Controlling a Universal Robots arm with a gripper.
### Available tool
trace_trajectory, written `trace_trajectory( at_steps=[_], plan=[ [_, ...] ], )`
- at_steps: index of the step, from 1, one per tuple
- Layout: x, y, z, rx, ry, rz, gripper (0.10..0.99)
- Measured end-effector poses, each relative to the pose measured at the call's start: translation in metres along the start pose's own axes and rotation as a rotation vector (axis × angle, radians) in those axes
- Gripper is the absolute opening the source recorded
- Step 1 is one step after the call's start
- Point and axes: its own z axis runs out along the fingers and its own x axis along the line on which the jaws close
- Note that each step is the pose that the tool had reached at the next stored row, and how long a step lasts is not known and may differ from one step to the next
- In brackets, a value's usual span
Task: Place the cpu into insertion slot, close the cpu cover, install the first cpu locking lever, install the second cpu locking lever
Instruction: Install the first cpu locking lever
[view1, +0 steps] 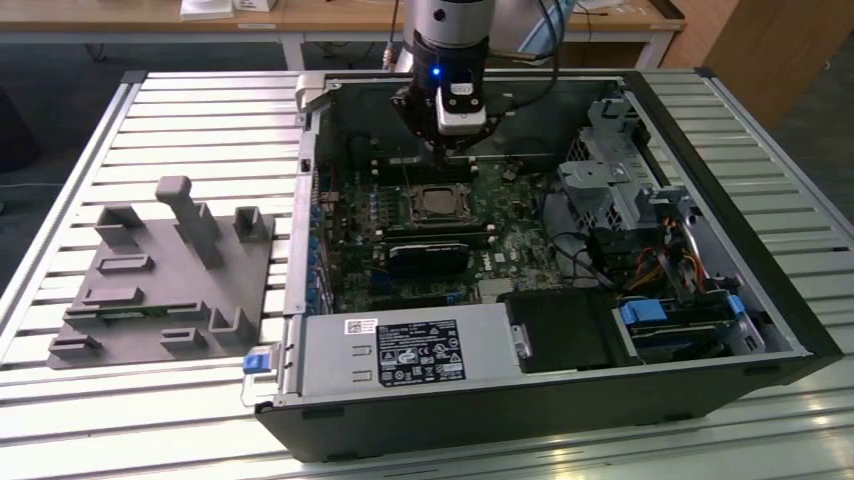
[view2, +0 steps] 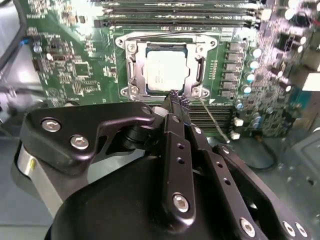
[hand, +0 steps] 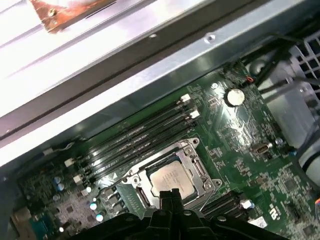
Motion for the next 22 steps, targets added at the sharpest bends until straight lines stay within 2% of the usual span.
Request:
trace_trajectory(
  at_steps=[11,14,19,22],
  plan=[
    [0.0,0.0,0.0003,0.0,0.0074,-0.192,0.106],
    [0.0,0.0,0.0003,0.0,0.0087,-0.227,0.106],
    [0.0002,-0.0002,0.0007,0.0,0.0097,-0.25,0.106],
    [0.0003,-0.0002,0.0008,0.0,0.0116,-0.296,0.106]
  ],
)
